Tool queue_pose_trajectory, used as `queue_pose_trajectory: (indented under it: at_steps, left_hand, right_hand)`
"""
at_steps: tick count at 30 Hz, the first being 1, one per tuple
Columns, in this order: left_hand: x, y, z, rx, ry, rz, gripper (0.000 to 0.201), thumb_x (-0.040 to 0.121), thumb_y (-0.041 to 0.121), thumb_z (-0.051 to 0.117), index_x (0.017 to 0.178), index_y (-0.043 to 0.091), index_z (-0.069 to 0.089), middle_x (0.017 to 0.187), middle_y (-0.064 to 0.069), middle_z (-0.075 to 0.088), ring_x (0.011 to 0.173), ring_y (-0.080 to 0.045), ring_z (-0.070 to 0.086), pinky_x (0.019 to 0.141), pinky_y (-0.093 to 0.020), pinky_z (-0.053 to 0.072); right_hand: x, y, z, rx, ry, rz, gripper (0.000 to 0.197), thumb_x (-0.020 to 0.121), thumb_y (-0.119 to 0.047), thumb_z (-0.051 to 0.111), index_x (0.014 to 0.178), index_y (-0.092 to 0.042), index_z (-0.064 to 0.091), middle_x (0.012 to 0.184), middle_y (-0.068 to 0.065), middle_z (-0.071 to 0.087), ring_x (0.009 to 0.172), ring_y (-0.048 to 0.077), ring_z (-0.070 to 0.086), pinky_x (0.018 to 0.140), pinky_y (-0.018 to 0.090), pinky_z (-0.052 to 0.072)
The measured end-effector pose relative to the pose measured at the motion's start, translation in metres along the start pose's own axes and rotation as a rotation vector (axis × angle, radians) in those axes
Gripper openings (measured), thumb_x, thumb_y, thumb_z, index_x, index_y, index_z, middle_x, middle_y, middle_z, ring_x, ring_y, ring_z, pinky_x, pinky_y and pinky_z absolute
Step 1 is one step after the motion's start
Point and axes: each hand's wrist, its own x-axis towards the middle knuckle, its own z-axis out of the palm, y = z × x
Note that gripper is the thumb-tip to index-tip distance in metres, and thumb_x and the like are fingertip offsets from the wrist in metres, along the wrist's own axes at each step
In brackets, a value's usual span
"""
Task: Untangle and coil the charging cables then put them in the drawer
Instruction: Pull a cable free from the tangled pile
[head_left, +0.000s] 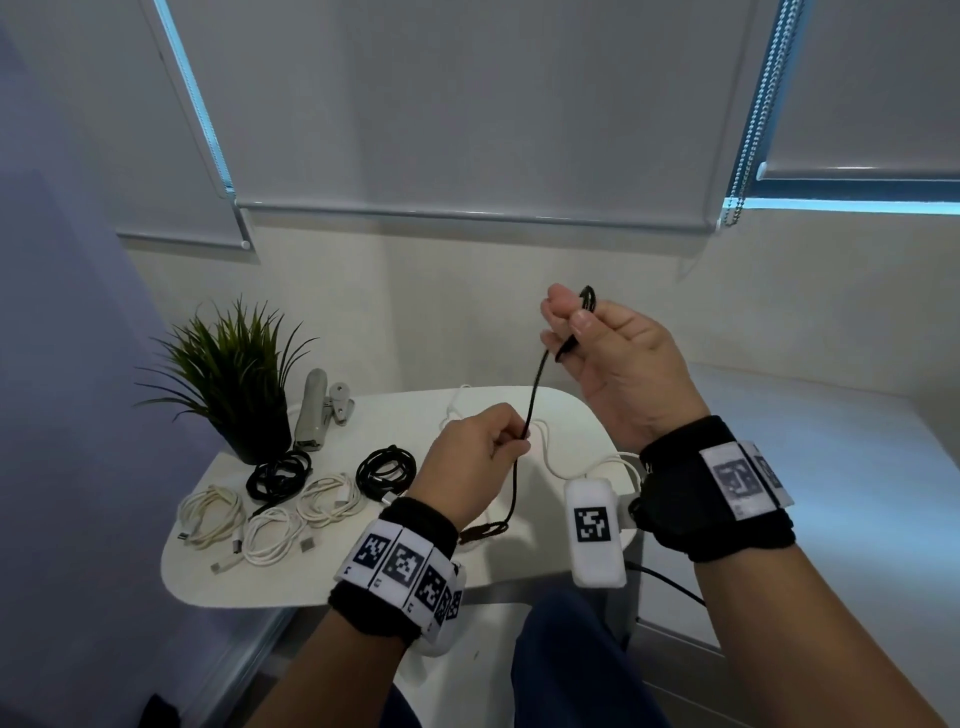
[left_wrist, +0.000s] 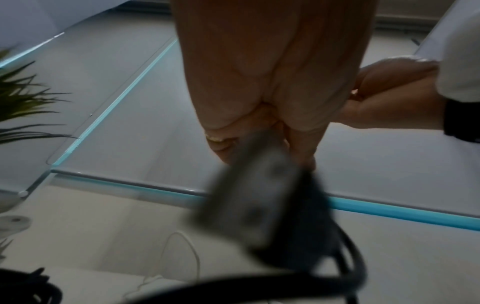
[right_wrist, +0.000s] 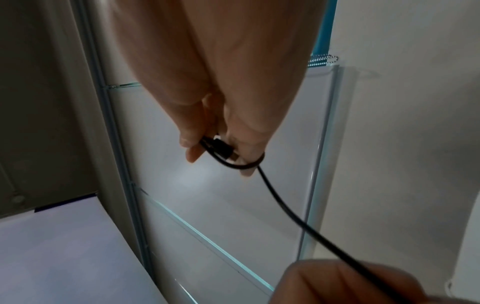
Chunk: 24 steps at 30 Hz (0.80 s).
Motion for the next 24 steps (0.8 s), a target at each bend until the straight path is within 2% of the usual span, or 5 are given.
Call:
queue_pose_trajectory:
  at_steps: [5,10,14,18,24]
  left_hand:
    - [-0.004,0.002,0.000,-0.033,-0.144,-0.078,0.013,0.093,0.012,0.047,0.098,0.025,0.049,0.082,0.008,0.059,0.047,-0.010,0.054,0.048,-0.021,0.044]
    - [-0.005,0.000,-0.005,0.027,-0.142,-0.069,0.015,0.096,0.009,0.043,0.093,0.020,0.053,0.081,0.000,0.059,0.061,-0.018,0.058,0.060,-0.026,0.049]
    - [-0.001,0.001,-0.014,-0.043,0.040,0.059,0.016,0.094,0.015,0.053,0.080,0.022,0.058,0.076,0.000,0.058,0.067,-0.020,0.060,0.070,-0.033,0.050]
    - [0.008,0.001,-0.025,-0.045,0.262,0.157,0.015,0.093,0.014,0.054,0.082,0.024,0.055,0.081,0.000,0.057,0.076,-0.010,0.058,0.072,-0.022,0.044]
    - [0.021,0.000,-0.035,0.024,0.387,0.174,0.008,0.094,0.014,0.053,0.094,0.012,0.060,0.084,0.006,0.051,0.081,-0.005,0.047,0.073,-0.004,0.033]
  right_hand:
    - [0.001,0.004,0.001,-0.389,0.058,-0.110,0.026,0.092,0.002,0.052,0.087,-0.016,0.069,0.112,-0.009,0.062,0.129,-0.002,0.042,0.103,0.019,0.038]
    - [0.000,0.007,-0.009,-0.985,0.080,-0.180,0.018,0.094,-0.006,0.053,0.098,-0.006,0.070,0.117,0.001,0.063,0.120,0.003,0.049,0.086,-0.002,0.031]
    - [0.001,0.016,-0.015,-1.268,0.036,-0.134,0.018,0.095,-0.008,0.049,0.095,-0.003,0.066,0.103,0.010,0.067,0.100,0.026,0.056,0.086,0.023,0.037]
    - [-0.001,0.014,-0.008,-1.238,-0.058,0.037,0.021,0.096,-0.013,0.047,0.085,-0.004,0.062,0.079,0.003,0.065,0.061,-0.003,0.049,0.071,0.021,0.037]
    - [-0.010,0.014,0.000,-1.018,-0.180,0.173,0.037,0.096,-0.038,0.048,0.069,-0.017,0.062,0.062,-0.001,0.048,0.056,0.011,0.044,0.067,0.029,0.043]
